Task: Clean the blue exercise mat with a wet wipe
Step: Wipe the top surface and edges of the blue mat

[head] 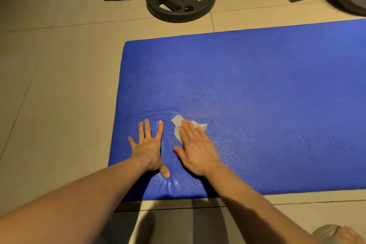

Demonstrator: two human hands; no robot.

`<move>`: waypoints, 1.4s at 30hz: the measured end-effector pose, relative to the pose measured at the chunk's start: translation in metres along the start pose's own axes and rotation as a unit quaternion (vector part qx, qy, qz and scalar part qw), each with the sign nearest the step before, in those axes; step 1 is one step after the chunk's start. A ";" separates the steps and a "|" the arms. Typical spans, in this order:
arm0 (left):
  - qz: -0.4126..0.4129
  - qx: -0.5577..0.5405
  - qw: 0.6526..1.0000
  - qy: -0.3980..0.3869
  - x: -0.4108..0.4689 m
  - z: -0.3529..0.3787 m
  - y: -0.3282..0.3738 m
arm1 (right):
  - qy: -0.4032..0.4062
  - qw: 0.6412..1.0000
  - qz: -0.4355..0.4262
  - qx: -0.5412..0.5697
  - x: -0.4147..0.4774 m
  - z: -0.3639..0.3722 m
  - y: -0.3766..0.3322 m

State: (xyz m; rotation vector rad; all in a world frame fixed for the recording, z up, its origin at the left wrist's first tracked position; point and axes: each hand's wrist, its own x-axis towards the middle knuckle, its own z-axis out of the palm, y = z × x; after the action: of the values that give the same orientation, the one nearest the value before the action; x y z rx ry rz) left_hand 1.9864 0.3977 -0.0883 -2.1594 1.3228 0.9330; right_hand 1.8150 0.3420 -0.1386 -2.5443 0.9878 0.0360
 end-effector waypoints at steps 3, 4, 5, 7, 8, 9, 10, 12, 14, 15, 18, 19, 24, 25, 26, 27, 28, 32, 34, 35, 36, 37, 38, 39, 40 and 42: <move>0.005 -0.005 1.000 -0.014 0.001 -0.002 0.001 | 0.049 0.992 0.104 -0.052 -0.007 -0.014 0.057; 0.006 -0.006 1.000 -0.015 0.001 -0.003 0.001 | 0.058 0.984 0.155 -0.066 -0.012 -0.021 0.078; 0.006 -0.006 1.000 -0.015 0.002 -0.002 0.001 | 0.059 0.974 0.206 -0.077 -0.017 -0.027 0.095; 0.006 -0.002 1.000 -0.012 0.002 -0.002 0.001 | 0.047 0.955 0.285 -0.074 -0.018 -0.035 0.108; 0.006 0.001 1.000 -0.011 0.003 -0.001 0.000 | 0.042 0.949 0.304 -0.072 -0.015 -0.035 0.102; 0.006 0.002 1.000 -0.010 0.003 -0.001 0.000 | 0.042 0.948 0.308 -0.073 -0.010 -0.032 0.090; 0.007 0.003 1.000 -0.009 0.004 0.000 0.000 | 0.043 0.952 0.295 -0.070 -0.004 -0.027 0.073; 0.004 0.004 1.000 -0.007 0.005 0.001 0.000 | 0.044 0.969 0.235 -0.056 0.007 -0.013 0.031; -0.001 0.006 1.000 -0.005 0.006 0.000 0.000 | 0.031 0.989 0.142 -0.028 0.016 0.002 -0.005; -0.002 0.008 1.000 -0.004 0.006 0.000 0.000 | 0.016 0.996 0.091 -0.015 0.018 0.007 -0.014; -0.001 0.009 1.000 -0.003 0.006 0.001 0.000 | 0.001 1.000 0.009 -0.023 0.020 0.000 0.005; 0.000 0.006 1.000 -0.004 0.005 0.000 0.000 | 0.002 0.999 0.026 -0.038 0.019 -0.007 0.021; 0.007 0.003 1.000 -0.009 0.006 -0.001 0.000 | 0.048 0.955 0.281 -0.081 0.008 -0.033 0.091; 0.007 0.004 1.000 -0.009 0.006 -0.001 0.001 | 0.054 0.947 0.309 -0.068 0.010 -0.036 0.092; 0.007 0.005 1.000 -0.011 0.007 -0.002 0.001 | 0.055 0.943 0.324 -0.054 0.014 -0.037 0.087; 0.007 0.005 1.000 -0.014 0.006 -0.002 0.001 | 0.048 0.943 0.327 -0.036 0.020 -0.036 0.078; 0.007 0.002 1.000 -0.015 0.007 -0.002 0.001 | 0.039 0.948 0.314 -0.022 0.027 -0.033 0.065; 0.007 0.004 1.000 -0.014 0.008 -0.001 0.000 | 0.004 0.990 0.140 0.002 0.048 -0.011 -0.003; 0.006 0.006 1.000 -0.017 0.008 -0.001 -0.001 | -0.032 0.998 0.058 0.001 0.051 -0.008 -0.017; 0.005 0.005 1.000 -0.020 0.008 -0.001 -0.001 | -0.041 0.998 0.035 -0.008 0.052 -0.010 -0.014; 0.004 0.006 1.000 -0.022 0.007 -0.002 -0.001 | -0.040 0.998 0.030 -0.024 0.051 -0.014 -0.005; 0.004 0.007 1.000 -0.024 0.007 -0.002 -0.001 | -0.036 0.997 0.043 -0.044 0.048 -0.018 0.008; 0.006 0.008 1.000 -0.025 0.007 -0.002 -0.001 | -0.028 0.995 0.076 -0.064 0.045 -0.023 0.023; 0.007 0.008 1.000 -0.025 0.007 -0.002 -0.001 | -0.016 0.989 0.122 -0.080 0.040 -0.027 0.041; 0.008 0.008 1.000 -0.025 0.007 -0.002 -0.001 | -0.001 0.981 0.171 -0.092 0.035 -0.030 0.060; 0.008 0.009 1.000 -0.025 0.009 -0.002 -0.001 | 0.027 0.960 0.260 -0.100 0.022 -0.038 0.086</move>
State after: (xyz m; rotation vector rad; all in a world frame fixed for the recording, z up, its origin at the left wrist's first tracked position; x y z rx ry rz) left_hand 1.9907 0.3916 -0.0932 -2.1014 1.3200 0.9725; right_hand 1.7712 0.2560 -0.1384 -2.3893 1.7278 0.2260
